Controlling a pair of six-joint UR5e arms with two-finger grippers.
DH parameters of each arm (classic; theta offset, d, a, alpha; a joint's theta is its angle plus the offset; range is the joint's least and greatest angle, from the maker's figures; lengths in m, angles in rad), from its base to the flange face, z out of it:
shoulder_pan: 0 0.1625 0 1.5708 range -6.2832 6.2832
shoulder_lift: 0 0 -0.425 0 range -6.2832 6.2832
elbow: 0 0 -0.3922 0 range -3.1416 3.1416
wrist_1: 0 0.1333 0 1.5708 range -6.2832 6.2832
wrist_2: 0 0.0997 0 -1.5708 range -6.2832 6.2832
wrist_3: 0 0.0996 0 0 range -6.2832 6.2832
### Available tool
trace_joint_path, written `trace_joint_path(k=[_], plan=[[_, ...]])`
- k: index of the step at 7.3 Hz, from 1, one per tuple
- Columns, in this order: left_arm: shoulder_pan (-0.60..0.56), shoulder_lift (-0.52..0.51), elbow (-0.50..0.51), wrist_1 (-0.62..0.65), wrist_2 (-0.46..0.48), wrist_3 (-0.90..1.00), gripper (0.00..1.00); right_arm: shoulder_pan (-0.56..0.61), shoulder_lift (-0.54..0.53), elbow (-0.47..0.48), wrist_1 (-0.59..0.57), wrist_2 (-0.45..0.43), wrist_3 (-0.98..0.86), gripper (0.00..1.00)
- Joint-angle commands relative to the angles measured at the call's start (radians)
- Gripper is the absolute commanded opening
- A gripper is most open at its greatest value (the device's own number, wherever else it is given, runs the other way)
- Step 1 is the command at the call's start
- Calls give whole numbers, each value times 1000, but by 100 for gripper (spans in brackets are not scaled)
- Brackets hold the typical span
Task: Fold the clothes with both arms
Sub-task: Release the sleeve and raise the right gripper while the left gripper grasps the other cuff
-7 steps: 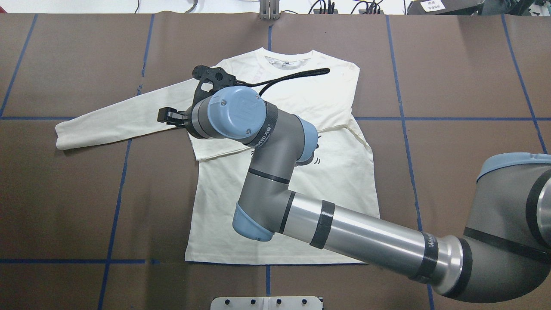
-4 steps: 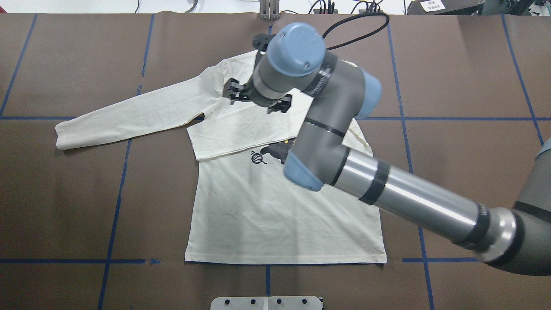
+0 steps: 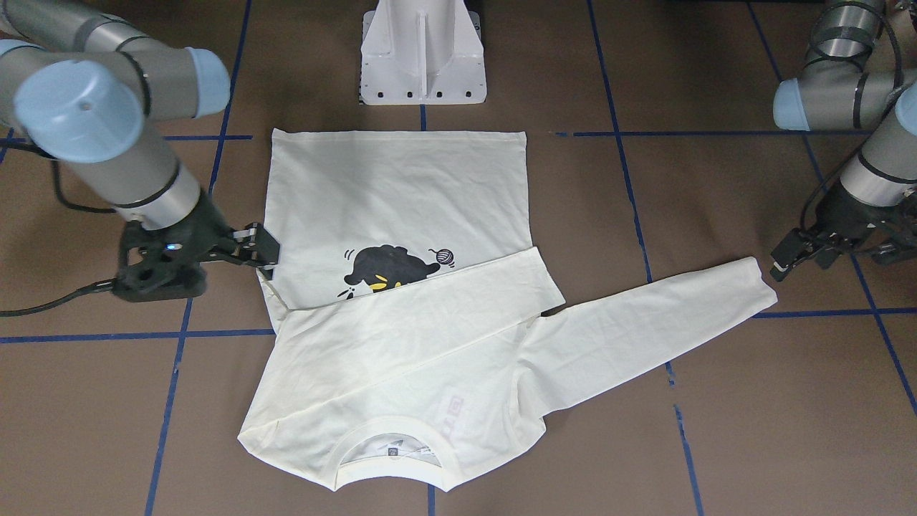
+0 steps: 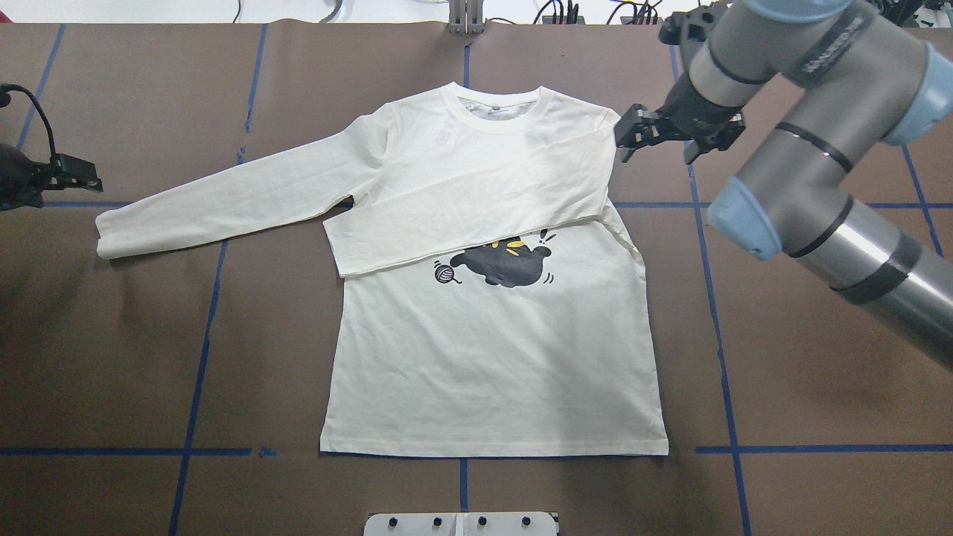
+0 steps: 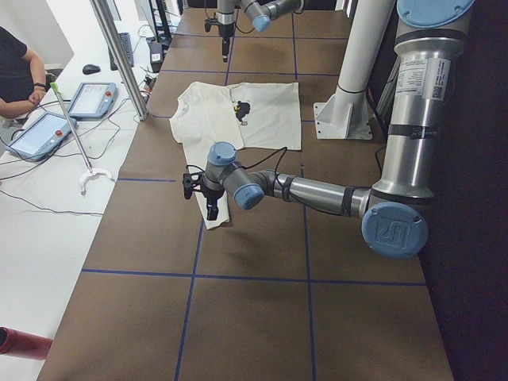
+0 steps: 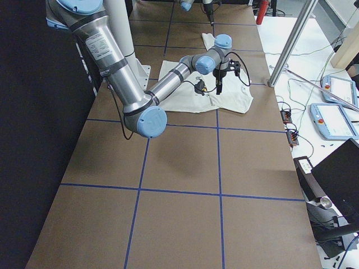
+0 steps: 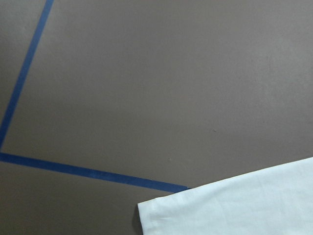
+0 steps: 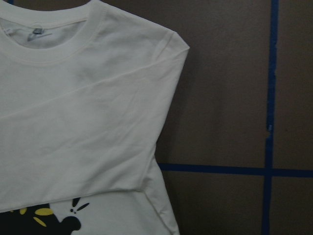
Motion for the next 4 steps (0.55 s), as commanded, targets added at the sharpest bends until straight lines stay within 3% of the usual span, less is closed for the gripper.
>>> trace_joint_path(k=[1,4], plan=[[76,-4,129,-172,65,-106,100,113,-140,16,-13,68,-224,100],[125,0,157,-215,92,-122,99,143,-190,13,-6,68,-281,100]])
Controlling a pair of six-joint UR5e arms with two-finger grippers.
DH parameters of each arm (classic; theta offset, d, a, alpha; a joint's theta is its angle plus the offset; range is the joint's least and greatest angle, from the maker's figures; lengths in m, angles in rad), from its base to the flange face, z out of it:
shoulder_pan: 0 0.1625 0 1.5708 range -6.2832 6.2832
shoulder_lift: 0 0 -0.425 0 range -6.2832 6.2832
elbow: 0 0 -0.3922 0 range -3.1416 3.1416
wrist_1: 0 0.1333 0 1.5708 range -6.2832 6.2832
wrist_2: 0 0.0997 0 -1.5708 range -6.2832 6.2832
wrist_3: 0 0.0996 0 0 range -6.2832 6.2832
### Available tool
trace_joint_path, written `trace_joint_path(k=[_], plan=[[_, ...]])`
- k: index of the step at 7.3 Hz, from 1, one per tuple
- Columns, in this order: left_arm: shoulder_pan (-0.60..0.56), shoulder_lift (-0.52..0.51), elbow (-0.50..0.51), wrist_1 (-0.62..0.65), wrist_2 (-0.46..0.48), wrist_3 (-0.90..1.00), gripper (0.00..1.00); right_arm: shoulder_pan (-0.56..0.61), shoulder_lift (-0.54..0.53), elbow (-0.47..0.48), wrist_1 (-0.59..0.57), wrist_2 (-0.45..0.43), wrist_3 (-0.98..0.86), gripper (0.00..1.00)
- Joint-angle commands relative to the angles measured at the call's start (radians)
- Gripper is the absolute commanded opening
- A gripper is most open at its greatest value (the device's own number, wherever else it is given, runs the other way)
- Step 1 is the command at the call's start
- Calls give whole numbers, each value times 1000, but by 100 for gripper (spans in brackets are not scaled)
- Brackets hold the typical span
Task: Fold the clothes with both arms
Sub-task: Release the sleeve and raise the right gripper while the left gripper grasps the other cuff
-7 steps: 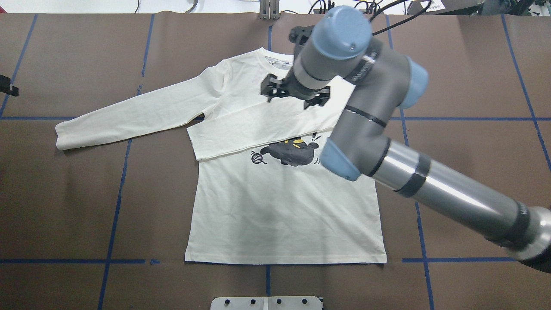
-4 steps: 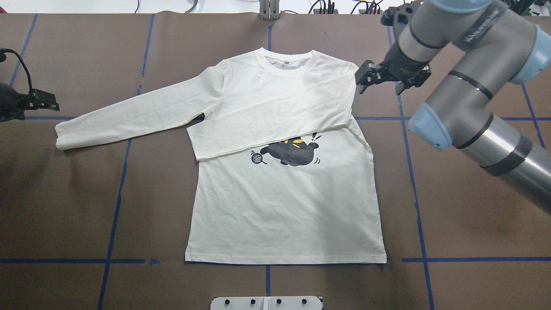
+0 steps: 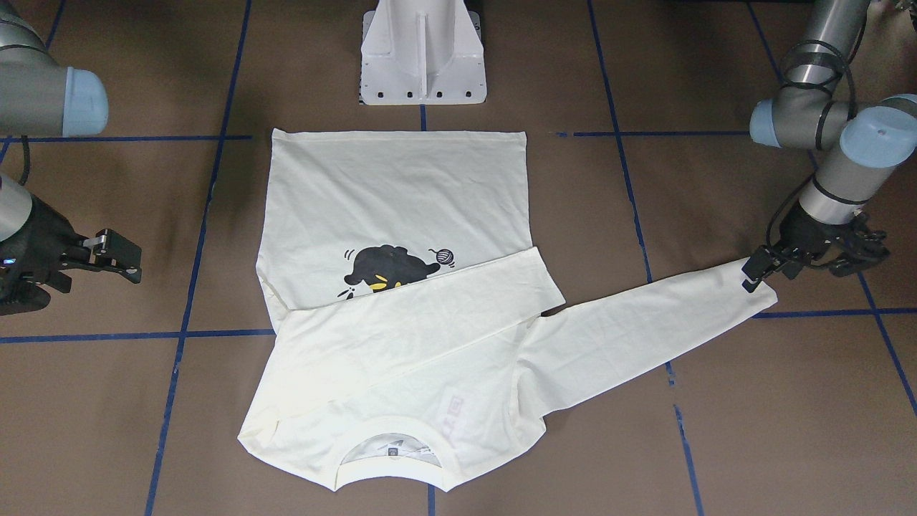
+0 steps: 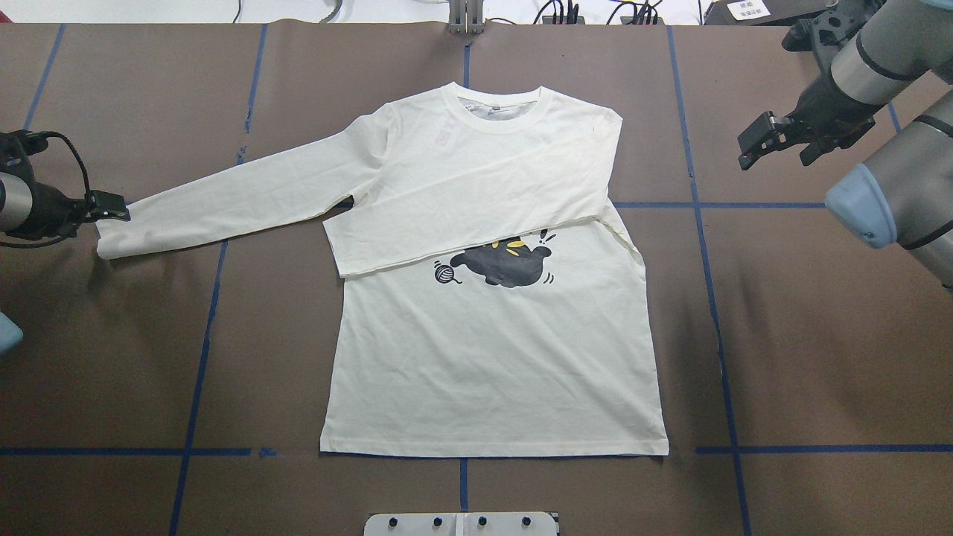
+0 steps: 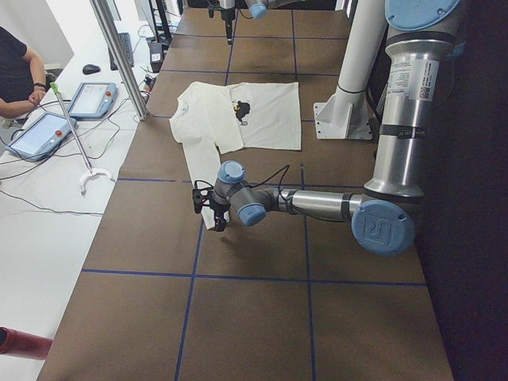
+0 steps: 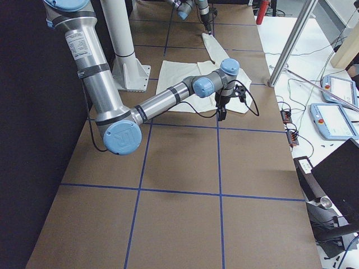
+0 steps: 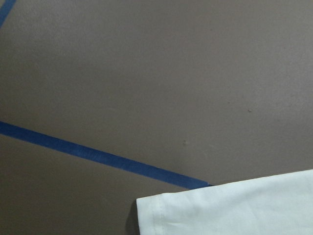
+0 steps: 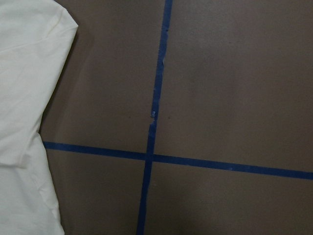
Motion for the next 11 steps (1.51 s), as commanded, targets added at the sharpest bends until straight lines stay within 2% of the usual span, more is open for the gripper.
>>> trace_joint_path(k=[1,3,5,6,10,11], plan=[[23,3,9,-6,29,-4,96,8,-14,-1,2,1,-15,100],[23,13,3,-8,29,-4,78,8,-14,-1,0,3,-15,100],[23,15,3,-6,29,-5,55,7,-13,-1,2,1,-12,100],[23,13,3,-6,29,-5,50,7,-13,1,2,1,-12,100],[34,15,-4,-3,28,-10,49,7,-11,-2,2,0,-11,100],[36,13,-6,-3,28,-13,38,7,-11,-2,2,0,-6,100]])
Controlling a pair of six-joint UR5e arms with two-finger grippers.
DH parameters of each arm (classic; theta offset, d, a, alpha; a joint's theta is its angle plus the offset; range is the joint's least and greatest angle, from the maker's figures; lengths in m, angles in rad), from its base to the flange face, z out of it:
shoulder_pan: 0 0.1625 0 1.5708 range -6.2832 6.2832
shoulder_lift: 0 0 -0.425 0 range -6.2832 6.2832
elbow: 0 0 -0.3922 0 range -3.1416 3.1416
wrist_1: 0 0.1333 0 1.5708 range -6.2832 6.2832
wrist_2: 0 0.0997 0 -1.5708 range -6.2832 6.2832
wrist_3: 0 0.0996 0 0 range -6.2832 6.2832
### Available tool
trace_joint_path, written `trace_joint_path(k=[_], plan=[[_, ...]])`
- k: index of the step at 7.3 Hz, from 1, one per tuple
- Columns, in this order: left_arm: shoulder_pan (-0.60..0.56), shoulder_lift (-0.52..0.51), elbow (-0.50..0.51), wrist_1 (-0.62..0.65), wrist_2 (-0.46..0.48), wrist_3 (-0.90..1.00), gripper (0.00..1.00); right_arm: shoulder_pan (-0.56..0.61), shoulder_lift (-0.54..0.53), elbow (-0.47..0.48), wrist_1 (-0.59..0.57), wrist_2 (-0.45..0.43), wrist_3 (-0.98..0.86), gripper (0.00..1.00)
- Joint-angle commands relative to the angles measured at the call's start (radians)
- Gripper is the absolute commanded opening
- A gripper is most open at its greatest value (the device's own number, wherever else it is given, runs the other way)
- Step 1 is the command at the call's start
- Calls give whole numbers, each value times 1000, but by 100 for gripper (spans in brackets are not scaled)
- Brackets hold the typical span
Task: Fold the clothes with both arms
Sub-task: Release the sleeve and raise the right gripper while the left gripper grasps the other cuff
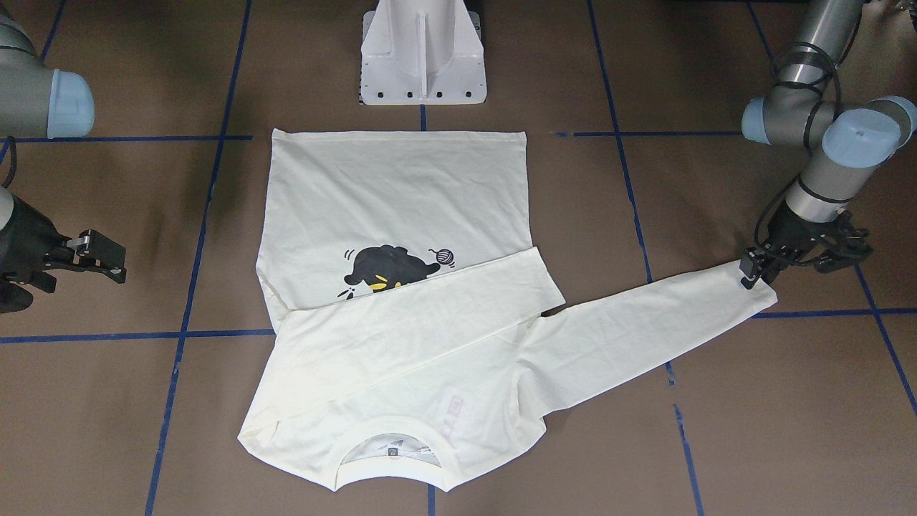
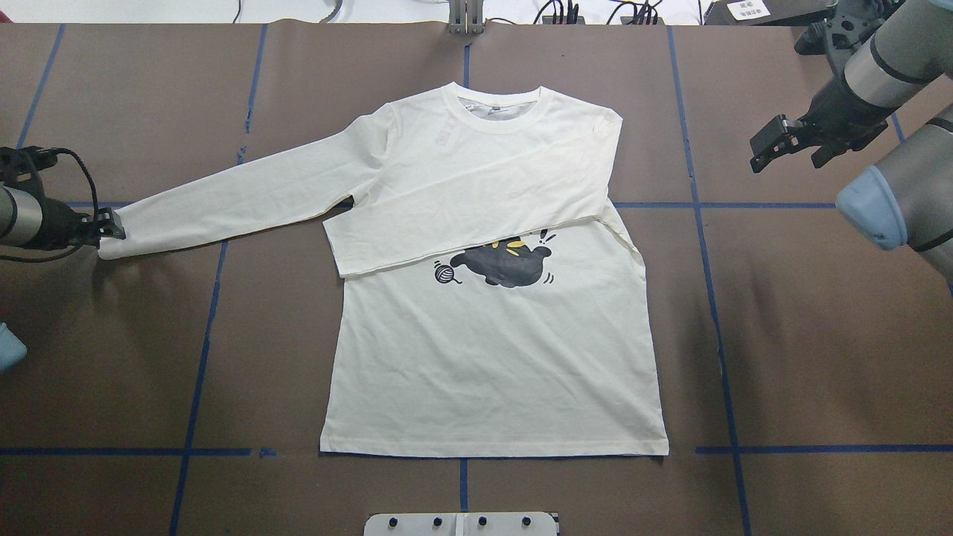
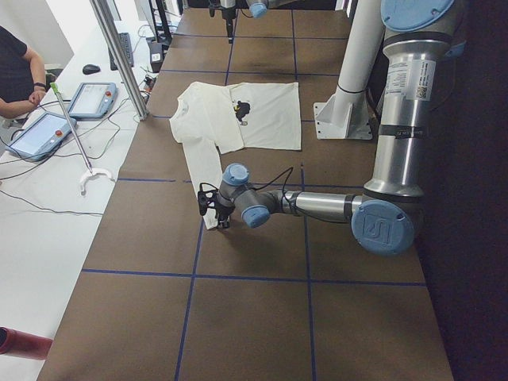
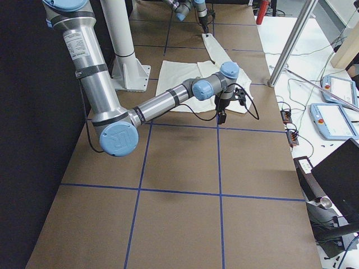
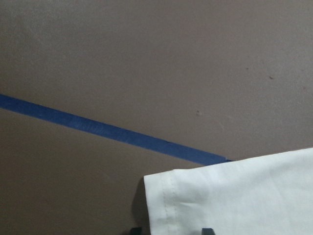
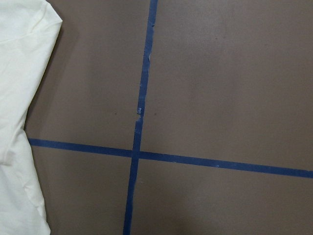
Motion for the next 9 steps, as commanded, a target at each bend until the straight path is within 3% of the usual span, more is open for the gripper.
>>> trace_joint_path(k=[1,2,4,7,8,9], plan=[[4,0,-4,0,0,-3,21,0,2,-1,0,0,5,100],[4,0,-10,2,-2,-3,1,0,2,-1,-1,0,5,100],[2,0,-57,44,-8,-5,0,0,-3,-1,0,1,5,100],[-1,-27,-246,256,-26,-5,0,18,-52,4,3,18,-7,100],[-4,-106,-261,326,-26,-3,0,31,-104,10,46,23,-33,100],[-4,-250,-263,474,-25,-3,0,47,-170,9,107,24,-67,100]])
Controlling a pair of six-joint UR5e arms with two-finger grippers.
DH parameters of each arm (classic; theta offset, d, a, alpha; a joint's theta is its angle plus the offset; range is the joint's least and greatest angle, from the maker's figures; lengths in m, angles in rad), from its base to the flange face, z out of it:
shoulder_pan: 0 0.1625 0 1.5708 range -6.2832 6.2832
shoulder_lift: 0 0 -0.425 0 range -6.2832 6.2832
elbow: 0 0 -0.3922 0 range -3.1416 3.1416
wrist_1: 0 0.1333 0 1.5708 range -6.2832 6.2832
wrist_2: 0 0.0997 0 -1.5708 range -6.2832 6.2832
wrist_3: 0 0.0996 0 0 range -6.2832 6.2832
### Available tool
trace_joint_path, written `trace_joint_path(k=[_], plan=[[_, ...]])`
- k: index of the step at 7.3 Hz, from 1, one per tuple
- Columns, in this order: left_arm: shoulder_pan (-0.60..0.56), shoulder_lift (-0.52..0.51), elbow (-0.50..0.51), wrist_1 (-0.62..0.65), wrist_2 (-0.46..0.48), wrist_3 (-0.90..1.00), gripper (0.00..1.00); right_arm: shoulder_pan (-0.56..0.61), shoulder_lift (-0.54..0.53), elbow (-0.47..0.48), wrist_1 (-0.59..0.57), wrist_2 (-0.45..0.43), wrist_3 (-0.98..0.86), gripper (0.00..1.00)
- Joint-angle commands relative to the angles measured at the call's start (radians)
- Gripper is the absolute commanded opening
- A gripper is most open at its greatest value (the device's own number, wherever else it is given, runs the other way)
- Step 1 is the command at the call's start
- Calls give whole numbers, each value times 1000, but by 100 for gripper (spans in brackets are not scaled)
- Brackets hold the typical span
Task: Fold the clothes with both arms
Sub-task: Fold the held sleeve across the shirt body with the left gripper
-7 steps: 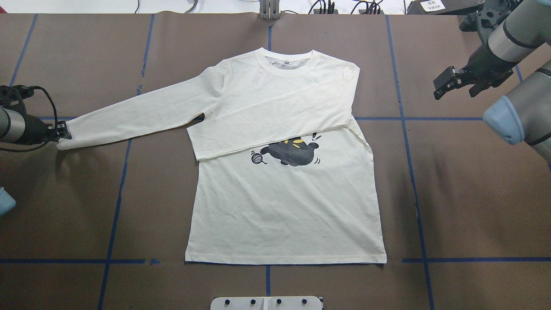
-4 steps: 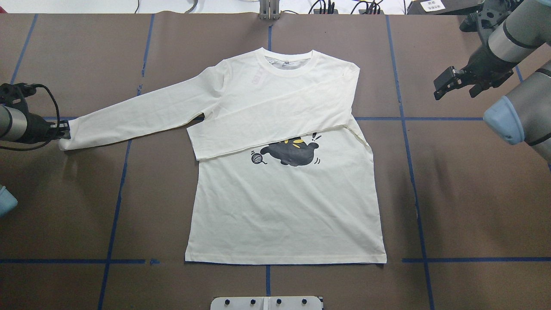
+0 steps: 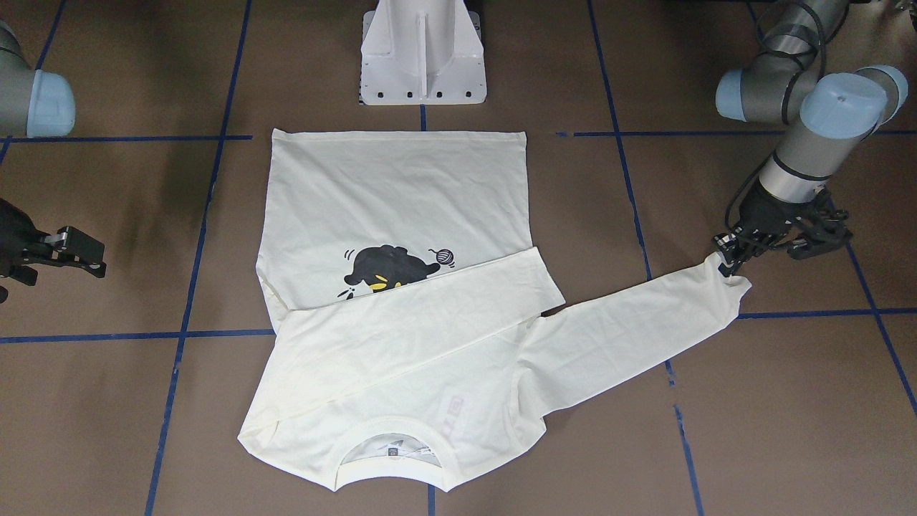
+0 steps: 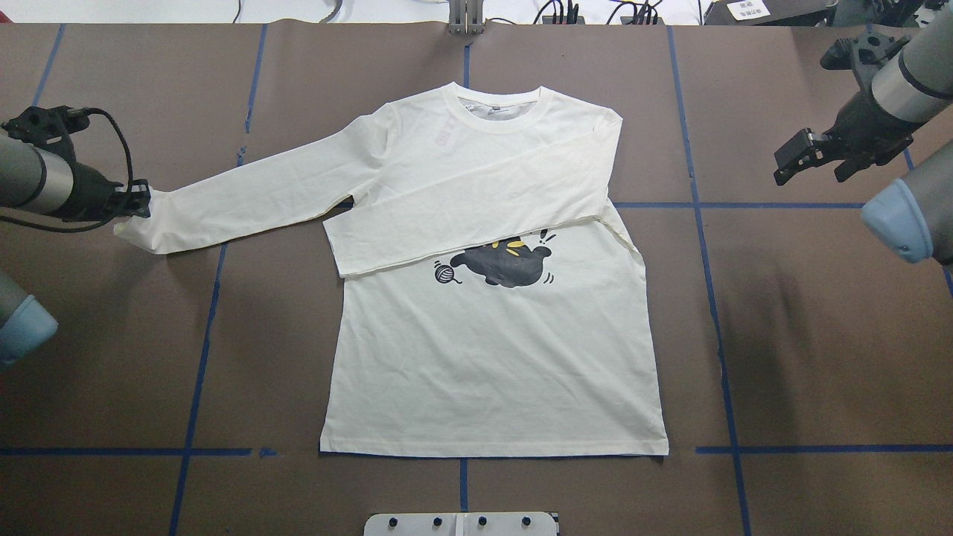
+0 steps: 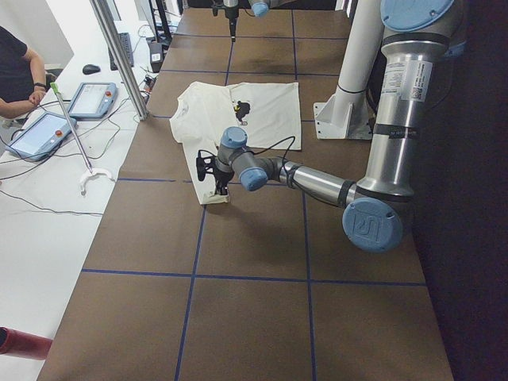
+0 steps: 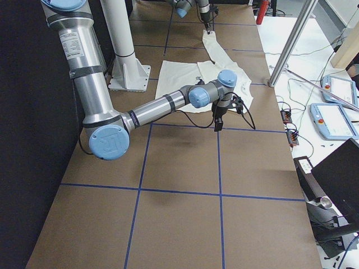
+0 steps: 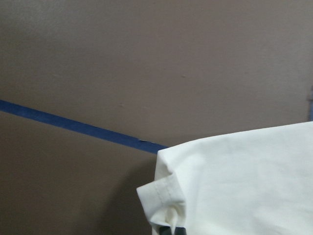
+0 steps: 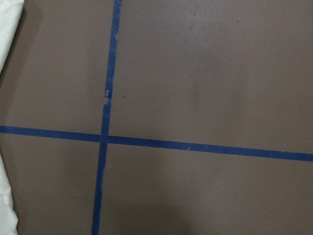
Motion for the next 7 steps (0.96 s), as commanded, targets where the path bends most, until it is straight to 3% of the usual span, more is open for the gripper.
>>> trace_joint_path(k=[1,3,4,6,7], plan=[[0,-293,-15,326,0,1,0,40,-114,3,94,6,-51,100],[8,-477,-16,447,-68,-42,0,53,-148,3,97,2,-72,100],[12,-576,-6,415,-141,-126,0,53,-159,1,109,2,-74,100],[86,-838,130,392,-162,-359,0,53,-153,-3,109,2,-72,100],[113,-874,172,325,-162,-421,0,53,-151,-8,108,0,-72,100]])
